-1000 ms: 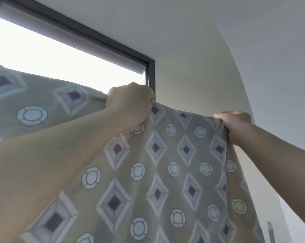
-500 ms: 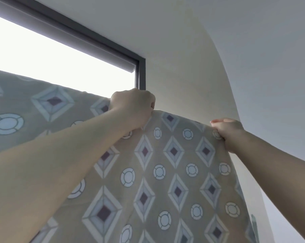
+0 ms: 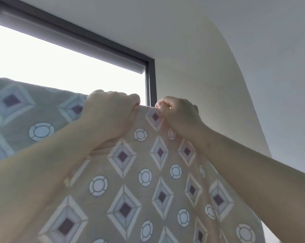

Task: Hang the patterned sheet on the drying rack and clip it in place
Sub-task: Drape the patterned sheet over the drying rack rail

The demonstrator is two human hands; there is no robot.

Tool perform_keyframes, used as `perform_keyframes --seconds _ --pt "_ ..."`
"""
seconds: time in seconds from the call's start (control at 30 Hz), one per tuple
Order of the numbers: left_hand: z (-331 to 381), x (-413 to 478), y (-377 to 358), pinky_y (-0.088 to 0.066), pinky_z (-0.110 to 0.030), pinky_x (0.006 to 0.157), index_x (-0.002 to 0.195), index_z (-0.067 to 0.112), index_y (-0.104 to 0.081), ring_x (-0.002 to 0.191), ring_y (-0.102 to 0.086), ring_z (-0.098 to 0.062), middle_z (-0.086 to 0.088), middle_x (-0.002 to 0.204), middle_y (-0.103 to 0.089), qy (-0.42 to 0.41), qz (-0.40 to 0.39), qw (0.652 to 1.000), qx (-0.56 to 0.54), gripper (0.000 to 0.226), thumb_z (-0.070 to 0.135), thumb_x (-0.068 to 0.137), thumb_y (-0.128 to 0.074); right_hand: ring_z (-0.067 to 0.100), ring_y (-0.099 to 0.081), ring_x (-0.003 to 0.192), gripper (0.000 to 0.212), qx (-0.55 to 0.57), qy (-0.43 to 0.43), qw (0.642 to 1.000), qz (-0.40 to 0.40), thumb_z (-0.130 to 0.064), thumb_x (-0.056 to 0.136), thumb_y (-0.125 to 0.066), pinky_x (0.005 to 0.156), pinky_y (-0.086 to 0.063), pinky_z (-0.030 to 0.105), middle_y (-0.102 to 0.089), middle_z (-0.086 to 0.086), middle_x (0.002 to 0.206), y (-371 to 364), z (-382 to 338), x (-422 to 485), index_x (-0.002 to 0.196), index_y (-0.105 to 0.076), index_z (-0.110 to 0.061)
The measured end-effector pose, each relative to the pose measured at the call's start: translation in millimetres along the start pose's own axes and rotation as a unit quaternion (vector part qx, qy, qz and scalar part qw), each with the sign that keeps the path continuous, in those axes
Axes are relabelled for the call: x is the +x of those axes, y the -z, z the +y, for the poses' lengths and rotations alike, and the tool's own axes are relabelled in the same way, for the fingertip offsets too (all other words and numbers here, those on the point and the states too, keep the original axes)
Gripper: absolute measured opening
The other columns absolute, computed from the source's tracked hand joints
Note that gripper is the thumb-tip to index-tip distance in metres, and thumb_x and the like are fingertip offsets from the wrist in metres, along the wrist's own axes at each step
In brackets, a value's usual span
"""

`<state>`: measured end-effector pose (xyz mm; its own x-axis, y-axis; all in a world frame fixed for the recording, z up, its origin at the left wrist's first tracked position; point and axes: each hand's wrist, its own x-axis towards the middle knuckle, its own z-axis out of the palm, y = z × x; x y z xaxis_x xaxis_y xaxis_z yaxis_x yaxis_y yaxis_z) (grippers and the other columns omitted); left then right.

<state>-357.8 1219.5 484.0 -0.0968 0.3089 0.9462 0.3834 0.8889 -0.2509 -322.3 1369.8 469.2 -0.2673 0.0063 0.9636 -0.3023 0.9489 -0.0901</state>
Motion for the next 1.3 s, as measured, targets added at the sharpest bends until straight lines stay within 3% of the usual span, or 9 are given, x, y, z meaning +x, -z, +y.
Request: perform_keyframes --seconds 0.1,0.23,0.4,0.53,0.67,0.83,1.03,1.2,1.3 --pt "-40.1 -7.5 7.5 -0.037 -0.029 0.07 0.11 0.022 -0.057 0.092 -0.059 -0.026 -0.003 0.099 -0.064 0.023 -0.006 0.999 0.034 0.032 0.035 0.099 -0.03 0.017 -0.054 0.1 0.031 0.021 0.029 0.999 -0.01 -0.03 0.098 -0.034 0.091 -0.032 0.035 -0.066 -0.006 0.097 -16.5 -35.0 -1.0 0.105 -0.064 -0.025" --pt "-90.8 -31.0 39.2 -0.042 -0.032 0.075 0.108 0.02 -0.055 0.091 -0.06 -0.028 -0.006 0.097 -0.064 0.057 0.003 0.995 0.087 0.036 0.038 0.099 -0.026 0.019 -0.054 0.102 0.031 0.048 0.065 0.996 -0.033 -0.029 0.097 -0.034 0.094 -0.03 0.038 -0.067 -0.005 0.102 -33.9 -90.8 -0.7 0.105 -0.063 -0.024" --pt "-145.4 -66.8 94.7 -0.03 -0.028 0.072 0.112 0.013 -0.053 0.1 -0.056 -0.03 -0.011 0.107 -0.062 0.091 -0.022 0.991 0.1 0.037 0.033 0.101 -0.024 0.021 -0.056 0.093 0.03 0.106 0.081 0.99 -0.042 -0.03 0.097 -0.036 0.097 -0.034 0.041 -0.062 -0.008 0.083 -55.0 -169.5 -0.3 0.086 -0.061 -0.019" --pt "-192.1 -100.1 131.8 -0.027 -0.032 0.076 0.087 0.022 -0.051 0.081 -0.051 -0.027 -0.005 0.091 -0.064 0.081 0.056 0.986 0.137 0.029 0.036 0.098 -0.028 0.018 -0.054 0.09 0.029 0.127 0.095 0.987 -0.038 -0.029 0.097 -0.034 0.092 -0.029 0.037 -0.058 -0.011 0.08 -69.0 -230.1 -3.3 0.093 -0.062 -0.022" --pt "-239.9 -122.2 162.8 -0.032 -0.034 0.085 0.103 0.022 -0.058 0.094 -0.057 -0.025 0.0 0.094 -0.064 0.075 0.032 0.985 0.149 0.033 0.034 0.098 -0.027 0.02 -0.056 0.091 0.033 0.143 0.111 0.983 -0.029 -0.031 0.097 -0.033 0.089 -0.027 0.036 -0.062 -0.008 0.078 -78.6 -294.6 -10.5 0.099 -0.063 -0.017" --pt "-286.1 -143.5 200.3 -0.03 -0.036 0.089 0.11 0.028 -0.058 0.102 -0.056 -0.023 0.003 0.104 -0.065 0.078 0.029 0.987 0.135 0.032 0.034 0.098 -0.028 0.02 -0.055 0.098 0.03 0.177 0.114 0.977 -0.009 -0.032 0.097 -0.035 0.098 -0.03 0.041 -0.066 -0.003 0.092 -86.9 -366.5 -18.6 0.1 -0.063 -0.022" --pt "-319.1 -159.9 232.9 -0.029 -0.037 0.091 0.109 0.03 -0.057 0.106 -0.055 -0.021 0.005 0.103 -0.065 0.105 0.011 0.987 0.122 0.031 0.037 0.097 -0.03 0.021 -0.051 0.102 0.027 0.156 0.108 0.982 -0.005 -0.031 0.095 -0.036 0.092 -0.027 0.037 -0.064 -0.003 0.096 -91.9 -402.5 -21.1 0.099 -0.062 -0.024" --pt "-334.9 -184.5 248.0 -0.021 -0.04 0.104 0.121 0.034 -0.05 0.123 -0.042 -0.016 0.013 0.126 -0.055 0.153 -0.017 0.981 0.115 0.034 0.045 0.096 -0.03 0.02 -0.046 0.095 0.037 0.105 0.087 0.991 -0.007 -0.037 0.097 -0.028 0.086 -0.022 0.033 -0.059 0.0 0.093 -99.7 -405.3 -22.4 0.098 -0.06 -0.019" --pt "-334.0 -200.4 248.8 -0.021 -0.036 0.108 0.117 0.033 -0.055 0.125 -0.037 -0.012 0.015 0.126 -0.054 0.182 0.06 0.981 0.039 0.028 0.039 0.095 -0.039 0.02 -0.04 0.09 0.04 0.07 0.071 0.995 0.007 -0.04 0.097 -0.026 0.09 -0.024 0.036 -0.054 0.002 0.089 -102.8 -405.5 -24.2 0.097 -0.057 -0.015"
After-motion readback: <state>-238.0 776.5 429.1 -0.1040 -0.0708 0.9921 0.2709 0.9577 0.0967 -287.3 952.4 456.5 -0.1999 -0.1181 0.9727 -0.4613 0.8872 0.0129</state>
